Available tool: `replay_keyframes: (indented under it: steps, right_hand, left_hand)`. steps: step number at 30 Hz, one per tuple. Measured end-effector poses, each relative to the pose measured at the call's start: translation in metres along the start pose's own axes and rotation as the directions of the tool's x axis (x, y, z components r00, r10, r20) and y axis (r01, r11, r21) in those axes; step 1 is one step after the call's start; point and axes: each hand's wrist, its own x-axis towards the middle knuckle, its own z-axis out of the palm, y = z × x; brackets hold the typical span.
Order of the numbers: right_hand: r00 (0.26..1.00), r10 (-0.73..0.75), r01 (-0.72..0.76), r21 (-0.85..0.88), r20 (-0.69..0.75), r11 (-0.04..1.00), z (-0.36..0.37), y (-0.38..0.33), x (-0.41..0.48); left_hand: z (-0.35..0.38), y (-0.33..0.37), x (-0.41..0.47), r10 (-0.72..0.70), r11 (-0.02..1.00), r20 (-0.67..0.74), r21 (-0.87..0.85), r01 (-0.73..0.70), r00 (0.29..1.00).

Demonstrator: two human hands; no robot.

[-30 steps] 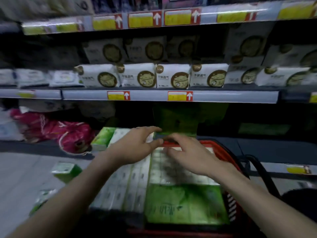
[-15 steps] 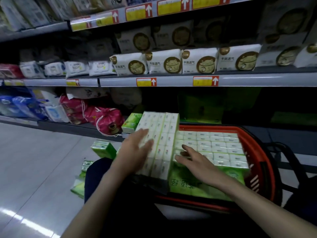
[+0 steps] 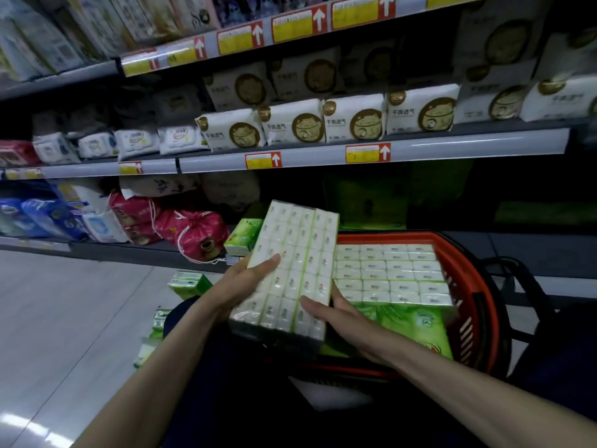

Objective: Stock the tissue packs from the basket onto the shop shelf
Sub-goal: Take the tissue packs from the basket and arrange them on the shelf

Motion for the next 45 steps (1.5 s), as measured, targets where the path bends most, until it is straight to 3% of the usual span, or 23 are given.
replay_keyframes:
  steps: [4,6,8,11,14,17,20,24,28,33,36,41,42,45]
  right_hand:
    - [0.993,-0.11,0.113,0.071,-0.04,0.991,-0.003,-0.014,-0.02]
    - [0.988,-0.152,0.153,0.081,-0.026,0.985,-0.009,-0.028,-0.031]
    - [0.978,-0.208,0.208,0.076,-0.009,0.975,-0.02,-0.047,-0.043]
    - [0.94,-0.336,0.338,0.037,-0.048,0.94,-0.04,-0.076,-0.058]
    - [0.907,-0.388,0.404,0.079,-0.165,0.911,-0.064,-0.093,-0.064]
    - [0.939,-0.286,0.317,0.162,-0.19,0.934,-0.074,-0.091,-0.064]
    - [0.981,-0.176,0.19,0.237,-0.08,0.953,-0.065,-0.089,-0.063]
    - [0.986,-0.166,0.165,0.288,-0.021,0.943,-0.055,-0.094,-0.063]
    - [0.975,-0.177,0.212,0.313,-0.137,0.926,-0.051,-0.094,-0.067]
    - [0.964,-0.072,0.186,0.459,-0.255,0.869,-0.069,-0.088,-0.063]
    - [0.946,-0.028,0.213,0.554,-0.323,0.805,-0.076,-0.09,-0.06]
    - [0.886,0.003,0.318,0.613,-0.463,0.723,-0.094,-0.089,-0.06]
    - [0.858,0.024,0.346,0.611,-0.514,0.712,-0.098,-0.088,-0.061]
    - [0.759,0.108,0.429,0.618,-0.642,0.659,-0.107,-0.082,-0.065]
  left_hand:
    - [0.006,0.022,-0.02,0.159,0.987,0.09,-0.053,-0.154,0.983]
    - [0.006,0.028,-0.024,0.216,0.973,0.069,-0.094,-0.209,0.974]
    - [0.006,0.035,-0.027,0.211,0.947,0.052,-0.259,-0.191,0.976]
    - [0.001,0.036,-0.032,0.093,0.748,0.12,-0.664,0.01,0.988]
    - [0.001,0.022,-0.034,0.085,0.561,0.152,-0.824,0.079,0.985]
    - [0.014,0.012,-0.037,0.126,0.444,0.135,-0.893,0.066,0.983]
    - [0.021,0.011,-0.042,0.128,0.502,0.122,-0.864,0.042,0.984]
    - [0.035,0.014,-0.045,0.097,0.577,0.155,-0.814,0.071,0.983]
    - [0.052,0.031,-0.048,0.089,0.744,0.136,-0.667,0.025,0.987]
    - [0.058,0.055,-0.031,0.094,0.837,0.231,-0.544,0.049,0.969]
    - [0.066,0.076,-0.023,0.117,0.811,0.222,-0.584,0.036,0.968]
    - [0.072,0.079,-0.015,0.077,0.627,-0.025,-0.776,-0.068,0.997]
    - [0.08,0.075,-0.018,0.072,0.618,-0.003,-0.785,-0.047,0.997]
    - [0.119,0.074,-0.036,-0.01,0.612,0.242,-0.766,0.198,0.97]
